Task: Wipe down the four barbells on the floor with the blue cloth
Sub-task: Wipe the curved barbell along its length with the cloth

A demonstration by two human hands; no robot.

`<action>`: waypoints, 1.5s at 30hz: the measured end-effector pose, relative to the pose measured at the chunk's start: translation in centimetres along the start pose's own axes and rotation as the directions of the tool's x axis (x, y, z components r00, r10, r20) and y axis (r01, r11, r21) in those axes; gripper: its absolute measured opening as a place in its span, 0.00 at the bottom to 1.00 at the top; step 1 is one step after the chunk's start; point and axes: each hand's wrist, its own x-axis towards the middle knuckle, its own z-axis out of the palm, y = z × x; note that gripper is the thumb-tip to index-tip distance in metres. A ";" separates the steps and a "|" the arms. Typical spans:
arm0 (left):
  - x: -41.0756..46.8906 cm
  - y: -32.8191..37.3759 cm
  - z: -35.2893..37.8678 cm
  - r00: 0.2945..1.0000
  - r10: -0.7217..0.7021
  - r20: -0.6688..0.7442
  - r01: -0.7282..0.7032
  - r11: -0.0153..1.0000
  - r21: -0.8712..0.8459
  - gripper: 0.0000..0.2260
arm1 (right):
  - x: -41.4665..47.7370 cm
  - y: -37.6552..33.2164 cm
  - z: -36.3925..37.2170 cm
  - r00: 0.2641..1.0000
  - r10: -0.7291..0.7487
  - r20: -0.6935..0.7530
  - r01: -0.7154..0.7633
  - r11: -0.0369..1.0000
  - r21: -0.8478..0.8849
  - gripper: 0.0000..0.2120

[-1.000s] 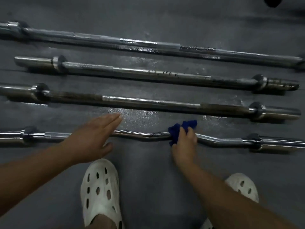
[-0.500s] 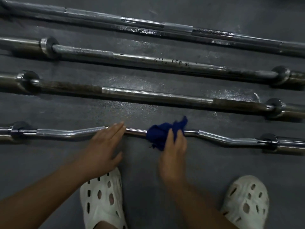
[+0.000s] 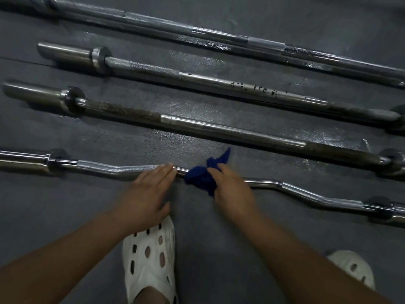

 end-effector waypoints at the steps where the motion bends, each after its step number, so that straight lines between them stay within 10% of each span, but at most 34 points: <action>1: 0.1 0.0 -0.1 1.000 0.008 -0.002 -0.008 1.000 0.006 0.37 | 0.6 0.7 -1.1 0.996 -0.027 0.085 0.030 0.999 -0.032 0.28; 13: 3.9 1.2 -0.8 0.978 0.192 0.080 -0.201 0.971 0.126 0.40 | -0.1 3.6 -4.2 0.988 0.057 0.142 -0.009 0.949 -0.317 0.22; 31: -0.3 4.2 0.2 0.980 0.192 0.052 -0.197 0.973 0.120 0.37 | -6.1 1.5 -2.1 0.998 0.067 0.000 -0.065 0.957 -0.283 0.24; 45: -4.1 5.5 2.3 0.967 0.255 0.021 -0.256 0.964 0.068 0.36 | -8.9 0.4 -2.5 0.979 0.062 0.194 -0.024 0.981 -0.194 0.21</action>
